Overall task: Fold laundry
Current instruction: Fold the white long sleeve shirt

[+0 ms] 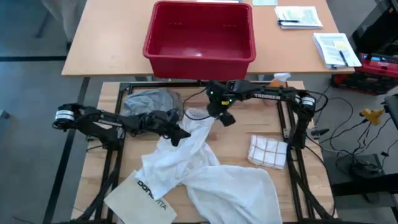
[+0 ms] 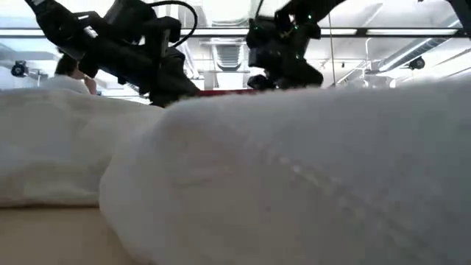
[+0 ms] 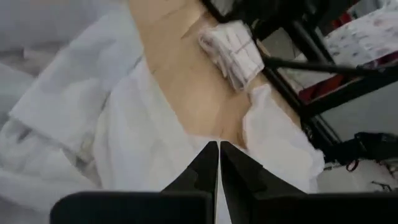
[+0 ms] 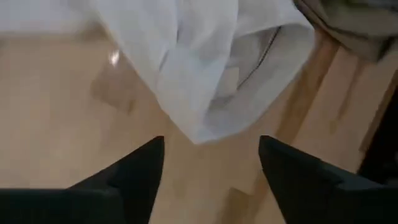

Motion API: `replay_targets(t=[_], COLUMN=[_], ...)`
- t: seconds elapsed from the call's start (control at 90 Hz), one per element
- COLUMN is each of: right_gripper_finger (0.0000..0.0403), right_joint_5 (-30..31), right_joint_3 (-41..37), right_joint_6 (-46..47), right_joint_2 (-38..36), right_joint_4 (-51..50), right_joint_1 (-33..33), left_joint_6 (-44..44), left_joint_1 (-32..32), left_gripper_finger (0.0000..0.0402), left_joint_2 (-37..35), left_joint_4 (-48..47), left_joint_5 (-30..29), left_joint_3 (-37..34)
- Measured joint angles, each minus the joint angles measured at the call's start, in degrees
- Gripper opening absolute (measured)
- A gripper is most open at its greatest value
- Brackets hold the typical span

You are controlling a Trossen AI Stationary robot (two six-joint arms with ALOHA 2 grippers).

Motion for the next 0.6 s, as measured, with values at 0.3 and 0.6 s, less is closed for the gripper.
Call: replay_targets(t=[0.3, 0.6], right_gripper_finger=[0.0157, 0.012], right_joint_5=[-3.38, -4.43], right_joint_3=[-10.17, -12.33], right_joint_6=[-22.22, -35.05], right_joint_2=[-0.61, 1.31], right_joint_4=[12.77, 21.42], right_joint_1=[-6.85, -7.2], left_joint_6=[-1.88, -8.65], left_joint_1=[0.1, 0.1], left_gripper_finger=[0.0, 0.0], left_joint_2=[-0.51, -0.78], left_joint_4=[2.91, 3.29], left_joint_5=[-3.39, -1.02], left_joint_3=[0.02, 0.02])
